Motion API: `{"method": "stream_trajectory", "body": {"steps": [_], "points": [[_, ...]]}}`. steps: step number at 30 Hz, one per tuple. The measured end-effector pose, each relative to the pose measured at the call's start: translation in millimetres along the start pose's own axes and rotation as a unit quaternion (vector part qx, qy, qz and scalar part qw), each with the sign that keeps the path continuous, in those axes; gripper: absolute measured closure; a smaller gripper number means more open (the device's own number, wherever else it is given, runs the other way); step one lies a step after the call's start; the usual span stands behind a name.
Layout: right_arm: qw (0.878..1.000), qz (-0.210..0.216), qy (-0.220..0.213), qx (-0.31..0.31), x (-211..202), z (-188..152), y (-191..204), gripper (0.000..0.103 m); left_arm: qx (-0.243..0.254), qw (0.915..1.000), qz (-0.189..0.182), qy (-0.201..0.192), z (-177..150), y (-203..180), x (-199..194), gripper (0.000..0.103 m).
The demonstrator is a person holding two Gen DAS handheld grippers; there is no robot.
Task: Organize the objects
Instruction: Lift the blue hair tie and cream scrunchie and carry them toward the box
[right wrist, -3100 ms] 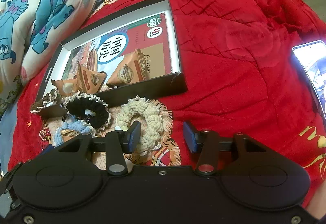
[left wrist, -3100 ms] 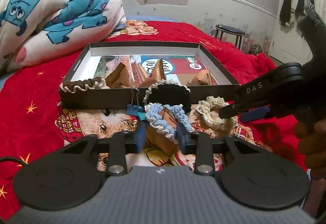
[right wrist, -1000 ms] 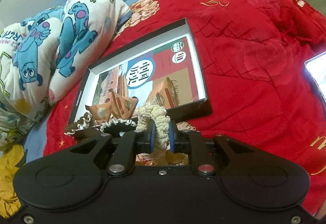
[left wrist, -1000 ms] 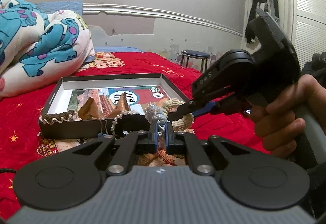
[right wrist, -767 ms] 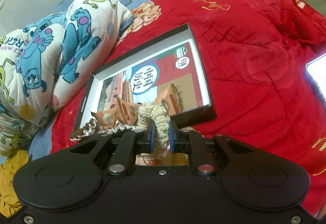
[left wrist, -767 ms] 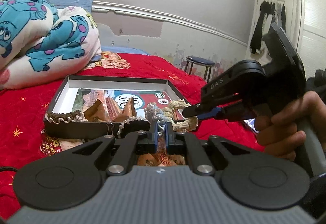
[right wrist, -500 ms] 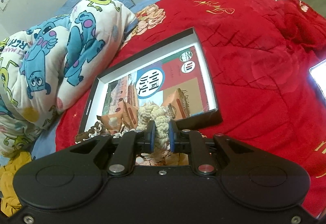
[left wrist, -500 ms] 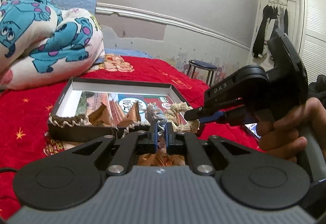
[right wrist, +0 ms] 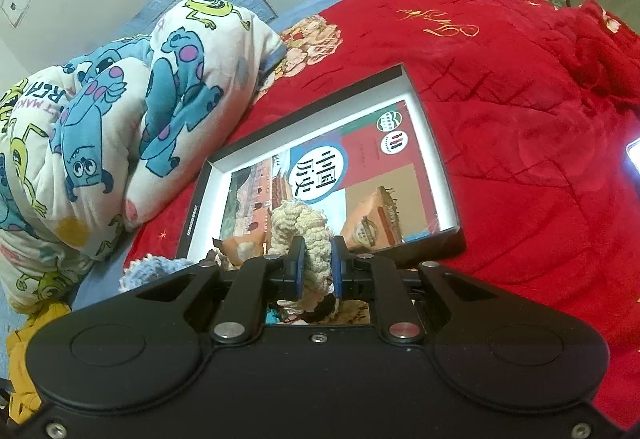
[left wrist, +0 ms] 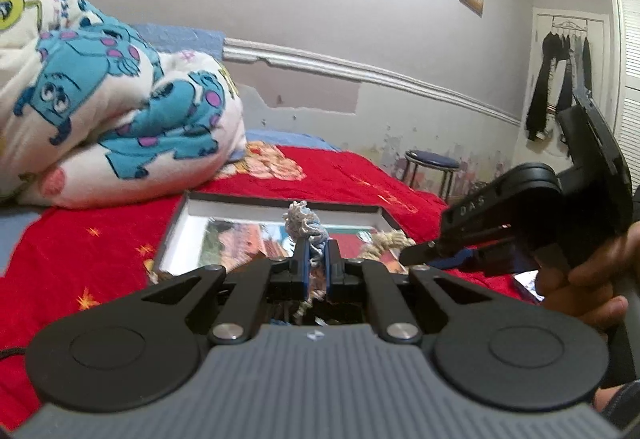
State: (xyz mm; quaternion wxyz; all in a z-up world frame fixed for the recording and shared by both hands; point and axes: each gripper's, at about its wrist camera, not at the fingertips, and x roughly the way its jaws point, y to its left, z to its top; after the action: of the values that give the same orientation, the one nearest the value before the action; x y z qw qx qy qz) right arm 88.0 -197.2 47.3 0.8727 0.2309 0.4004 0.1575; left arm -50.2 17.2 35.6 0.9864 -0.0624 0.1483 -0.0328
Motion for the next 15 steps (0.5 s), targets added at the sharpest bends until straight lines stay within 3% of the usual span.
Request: {"method": "stream_trajectory", "body": {"steps": [8,15], "points": [[1.0,-0.002,-0.003,0.004,8.8,4.2,9.7,0.089,0.01,0.9994,0.019,-0.028,10.5,15.3,-5.1,0.093],[1.0,-0.002,-0.002,-0.007,19.9,8.3,27.6,0.089,0.005,0.999,0.038,-0.022,13.2,30.7,2.9,0.093]]}}
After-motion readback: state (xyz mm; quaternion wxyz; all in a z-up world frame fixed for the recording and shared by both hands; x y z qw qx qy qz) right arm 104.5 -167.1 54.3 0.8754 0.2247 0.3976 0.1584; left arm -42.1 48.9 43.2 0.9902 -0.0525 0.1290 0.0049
